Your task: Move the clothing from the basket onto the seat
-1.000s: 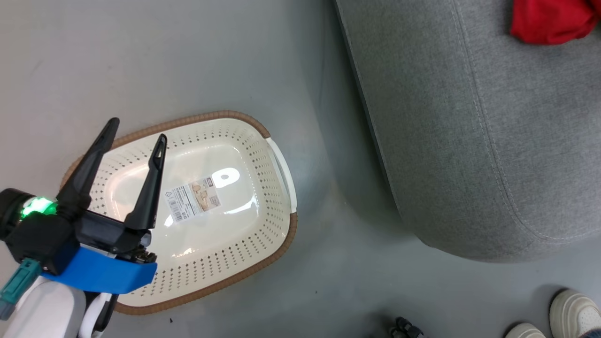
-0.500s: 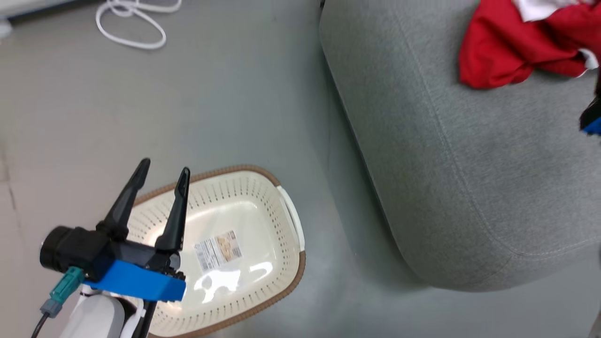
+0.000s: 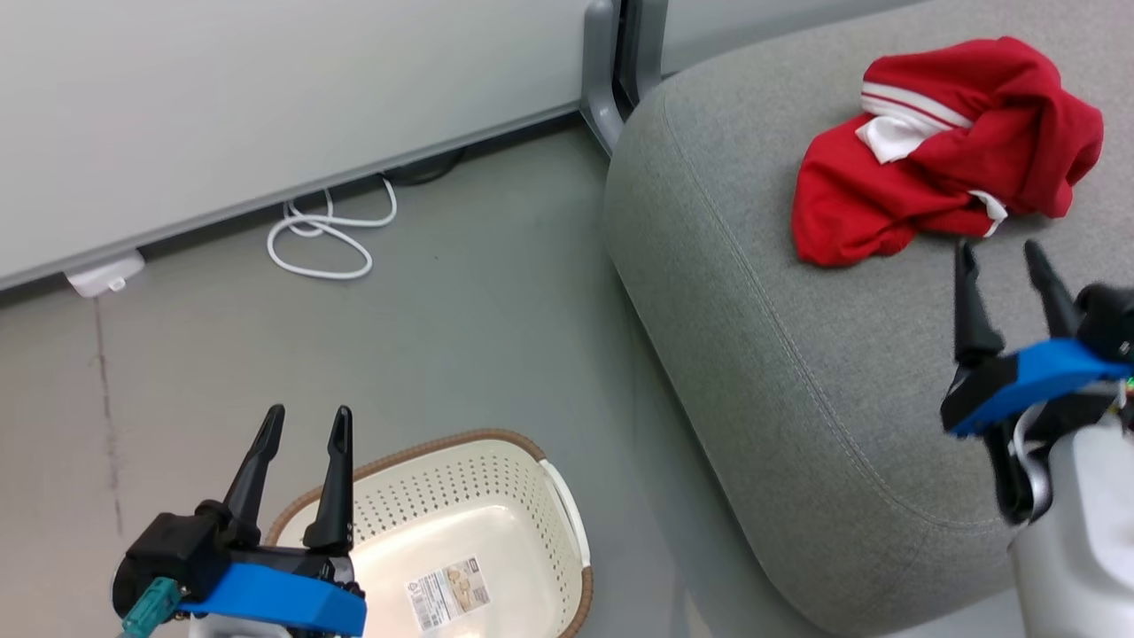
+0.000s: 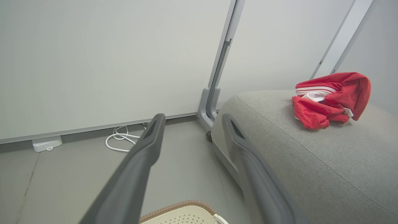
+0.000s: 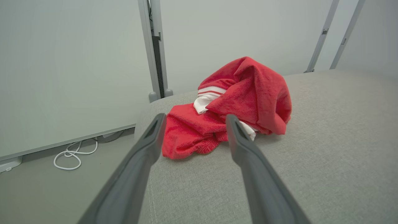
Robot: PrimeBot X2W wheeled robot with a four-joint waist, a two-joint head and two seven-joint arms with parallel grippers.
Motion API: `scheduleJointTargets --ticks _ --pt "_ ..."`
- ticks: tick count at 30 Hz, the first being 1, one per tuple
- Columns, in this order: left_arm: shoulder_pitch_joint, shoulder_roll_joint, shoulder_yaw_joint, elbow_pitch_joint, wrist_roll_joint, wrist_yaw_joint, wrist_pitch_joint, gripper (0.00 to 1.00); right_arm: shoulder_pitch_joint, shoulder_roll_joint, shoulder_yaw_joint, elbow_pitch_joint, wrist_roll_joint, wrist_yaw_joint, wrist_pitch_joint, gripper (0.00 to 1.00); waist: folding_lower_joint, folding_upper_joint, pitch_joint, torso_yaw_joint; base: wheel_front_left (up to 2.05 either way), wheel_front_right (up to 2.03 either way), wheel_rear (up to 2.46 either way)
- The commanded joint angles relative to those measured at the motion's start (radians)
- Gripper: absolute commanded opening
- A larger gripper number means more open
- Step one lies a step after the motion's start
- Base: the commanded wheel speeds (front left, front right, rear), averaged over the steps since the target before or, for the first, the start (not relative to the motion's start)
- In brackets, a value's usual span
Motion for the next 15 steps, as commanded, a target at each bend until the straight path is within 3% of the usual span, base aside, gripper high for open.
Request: scheduleJointTargets --ticks 1,15 --pt "0.016 -0.007 0.011 0.006 0.010 -0.007 -0.004 1.00 0.058 0.010 0.025 -0.040 -0.007 0.000 -0.010 1.00 0.0004 -0.0001 -0.038 0.015 0.00 0.00 0.00" --pt "0.082 -0.069 0.074 0.027 0.037 -0.007 -0.003 1.00 0.374 0.080 0.075 -0.373 -0.041 0.000 0.045 1.00 0.0004 -0.0001 -0.119 0.096 0.00 0.00 0.00"
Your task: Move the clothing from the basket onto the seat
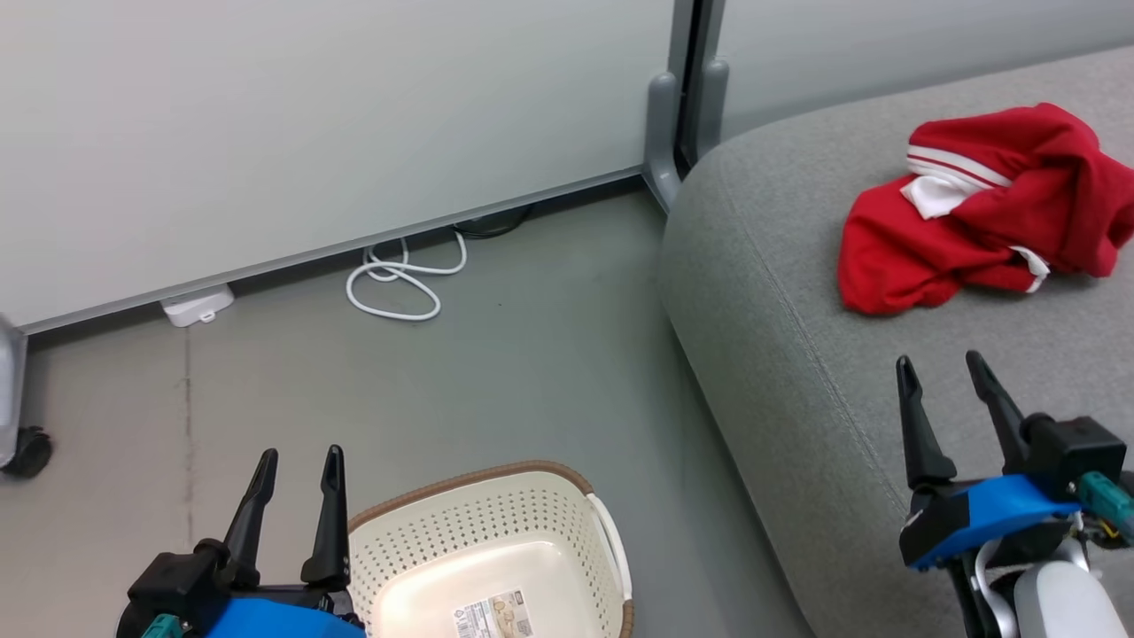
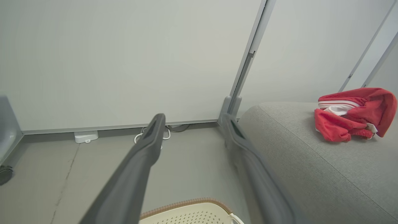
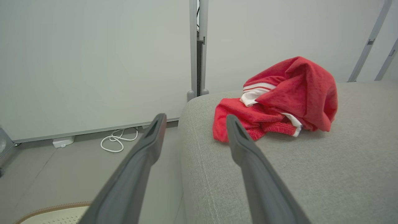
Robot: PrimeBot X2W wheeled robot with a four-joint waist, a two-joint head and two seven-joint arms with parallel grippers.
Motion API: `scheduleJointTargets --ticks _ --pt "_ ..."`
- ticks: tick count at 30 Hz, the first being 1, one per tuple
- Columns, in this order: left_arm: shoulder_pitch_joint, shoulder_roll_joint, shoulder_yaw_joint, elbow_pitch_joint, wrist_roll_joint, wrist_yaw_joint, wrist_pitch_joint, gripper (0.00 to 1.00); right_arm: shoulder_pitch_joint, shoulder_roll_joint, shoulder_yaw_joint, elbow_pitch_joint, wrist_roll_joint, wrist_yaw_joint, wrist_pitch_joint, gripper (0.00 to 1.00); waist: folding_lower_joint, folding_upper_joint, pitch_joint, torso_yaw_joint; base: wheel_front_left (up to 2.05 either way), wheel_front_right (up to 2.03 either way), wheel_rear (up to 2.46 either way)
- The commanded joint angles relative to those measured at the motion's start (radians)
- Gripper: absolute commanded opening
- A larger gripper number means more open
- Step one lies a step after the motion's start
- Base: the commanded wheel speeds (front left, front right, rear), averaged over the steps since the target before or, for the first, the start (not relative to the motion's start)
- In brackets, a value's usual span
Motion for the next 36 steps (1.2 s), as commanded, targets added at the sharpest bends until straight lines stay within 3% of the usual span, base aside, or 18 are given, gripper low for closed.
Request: scheduleJointTargets --ticks 1,8,20,36 --pt "0.010 -0.005 0.007 0.003 0.007 -0.002 -0.002 1.00 0.041 0.010 0.002 -0.031 -0.001 0.000 0.007 1.00 0.0002 -0.0001 -0.016 0.027 0.00 0.00 0.00" --pt "0.008 -0.010 0.025 0.024 0.009 -0.002 -0.002 1.00 0.124 0.026 0.034 -0.102 -0.003 0.000 0.030 1.00 0.0002 -0.0001 -0.040 0.098 0.00 0.00 0.00" --pt "0.006 -0.019 0.052 0.058 0.016 -0.002 -0.002 1.00 0.185 0.029 0.082 -0.119 0.016 0.000 0.027 1.00 0.0002 -0.0001 -0.061 0.204 0.00 0.00 0.00" --pt "-0.002 -0.025 0.072 0.107 0.033 -0.002 -0.002 1.00 0.186 0.029 0.104 -0.107 0.025 0.000 0.026 1.00 0.0002 -0.0001 -0.066 0.228 0.00 0.00 0.00"
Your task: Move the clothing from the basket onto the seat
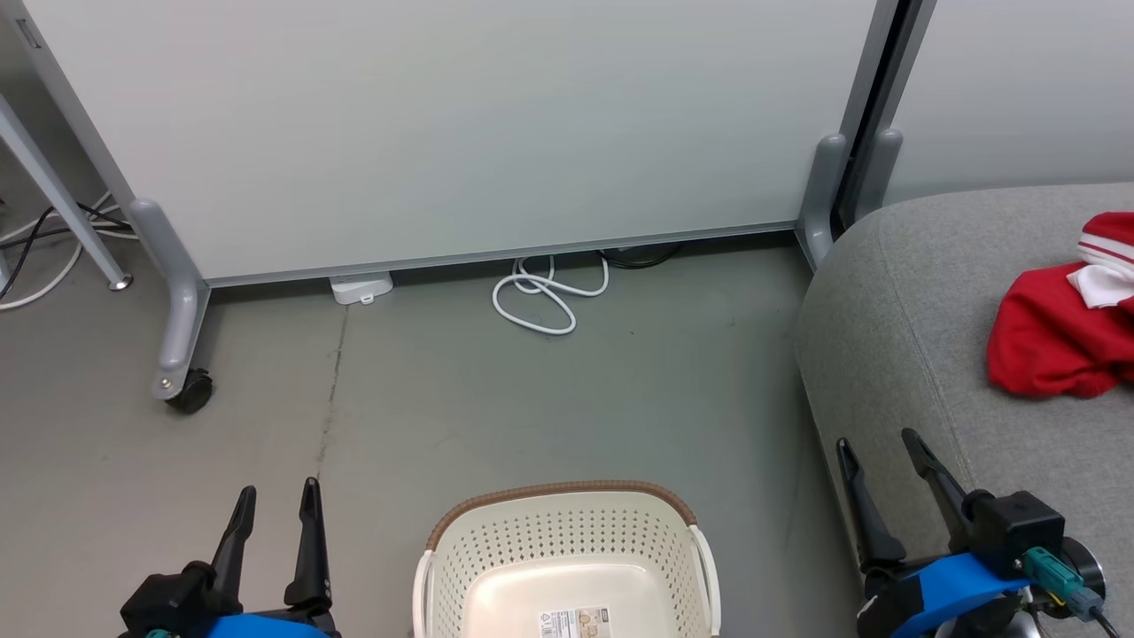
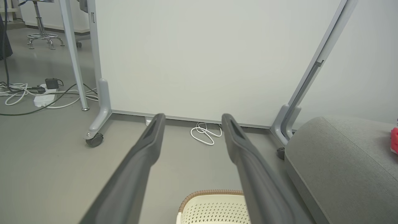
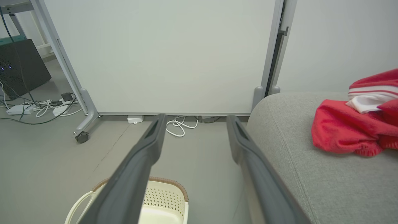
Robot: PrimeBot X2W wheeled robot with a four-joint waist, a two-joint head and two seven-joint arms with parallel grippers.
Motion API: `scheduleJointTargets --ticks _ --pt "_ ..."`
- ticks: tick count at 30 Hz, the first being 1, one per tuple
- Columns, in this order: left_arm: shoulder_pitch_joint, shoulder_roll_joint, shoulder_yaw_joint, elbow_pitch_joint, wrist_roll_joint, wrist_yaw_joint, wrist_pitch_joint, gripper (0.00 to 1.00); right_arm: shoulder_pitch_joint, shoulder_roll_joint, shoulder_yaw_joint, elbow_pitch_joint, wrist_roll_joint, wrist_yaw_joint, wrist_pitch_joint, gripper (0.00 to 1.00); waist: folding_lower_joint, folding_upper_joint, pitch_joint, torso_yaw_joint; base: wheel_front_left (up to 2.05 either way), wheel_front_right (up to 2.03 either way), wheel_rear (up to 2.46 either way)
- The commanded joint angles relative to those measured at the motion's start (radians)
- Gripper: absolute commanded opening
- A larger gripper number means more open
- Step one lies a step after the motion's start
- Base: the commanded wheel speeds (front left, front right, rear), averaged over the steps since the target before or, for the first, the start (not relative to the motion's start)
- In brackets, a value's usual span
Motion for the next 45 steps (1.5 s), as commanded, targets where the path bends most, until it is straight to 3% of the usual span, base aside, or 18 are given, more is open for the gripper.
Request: scheduleJointTargets --ticks 1,15,16,22,45 --pt "-0.008 0.001 -0.002 0.001 0.002 -0.002 -0.002 1.00 0.009 0.001 0.001 0.004 0.003 0.000 0.001 1.00 0.0000 -0.0001 -0.001 -0.001 0.00 0.00 0.00" --pt "0.009 -0.001 -0.004 0.001 0.001 -0.002 -0.003 1.00 0.016 0.001 0.009 0.006 0.010 0.000 0.006 1.00 0.0000 -0.0001 0.000 0.002 0.00 0.00 0.00" --pt "0.001 -0.004 -0.002 0.005 0.001 0.000 0.000 0.00 0.004 0.000 0.008 0.008 0.010 0.000 0.005 0.00 0.0000 -0.0001 0.000 0.002 0.00 0.00 0.00" --pt "0.027 -0.023 -0.001 0.054 -0.017 0.000 0.012 0.00 0.020 0.002 0.007 0.065 0.031 0.000 0.012 0.00 0.0001 -0.0001 0.000 0.002 0.00 0.00 0.00" --pt "-0.027 -0.040 0.050 0.017 -0.395 0.000 0.123 0.00 -0.020 0.001 -0.029 0.074 0.482 0.000 0.075 0.00 0.0001 -0.0001 -0.003 -0.001 0.00 0.00 0.00"
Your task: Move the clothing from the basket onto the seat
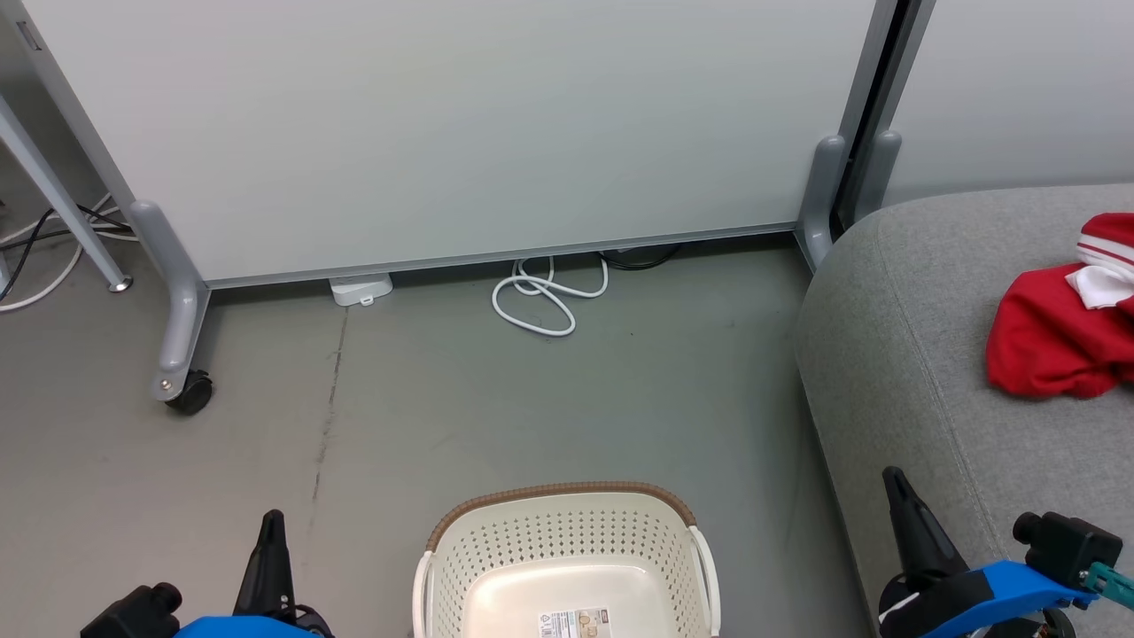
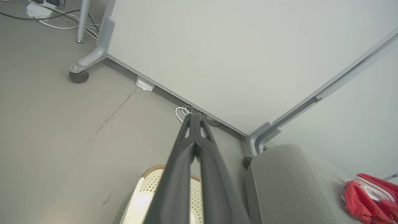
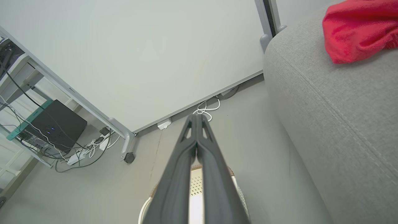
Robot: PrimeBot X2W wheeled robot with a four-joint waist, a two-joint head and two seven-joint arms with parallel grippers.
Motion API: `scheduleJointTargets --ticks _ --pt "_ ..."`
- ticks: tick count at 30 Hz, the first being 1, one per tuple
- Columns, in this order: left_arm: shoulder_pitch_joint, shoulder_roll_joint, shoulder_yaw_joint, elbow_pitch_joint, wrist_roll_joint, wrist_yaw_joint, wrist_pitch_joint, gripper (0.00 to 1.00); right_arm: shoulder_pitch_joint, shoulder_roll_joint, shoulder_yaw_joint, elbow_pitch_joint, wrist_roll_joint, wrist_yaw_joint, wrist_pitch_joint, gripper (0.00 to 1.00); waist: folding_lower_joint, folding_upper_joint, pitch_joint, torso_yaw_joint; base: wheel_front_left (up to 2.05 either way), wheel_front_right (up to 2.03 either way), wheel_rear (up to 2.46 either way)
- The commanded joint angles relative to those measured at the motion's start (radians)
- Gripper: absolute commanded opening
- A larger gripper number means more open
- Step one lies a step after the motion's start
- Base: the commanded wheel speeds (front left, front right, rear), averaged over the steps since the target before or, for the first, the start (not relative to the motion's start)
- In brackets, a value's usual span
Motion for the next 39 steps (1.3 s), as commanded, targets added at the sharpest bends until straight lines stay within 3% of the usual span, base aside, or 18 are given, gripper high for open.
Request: scheduleJointTargets --ticks 1,39 --pt "-0.035 0.002 0.012 -0.020 -0.039 0.000 0.010 0.00 -0.034 -0.002 -0.006 -0.011 0.048 0.000 0.006 0.00 -0.0001 0.0000 0.000 0.000 0.00 0.00 0.00" --pt "-0.092 -0.016 0.067 -0.058 -0.453 -0.001 0.131 0.00 -0.075 -0.002 -0.045 0.000 0.542 0.000 0.076 0.00 -0.0001 0.0000 -0.004 -0.004 0.00 0.00 0.00"
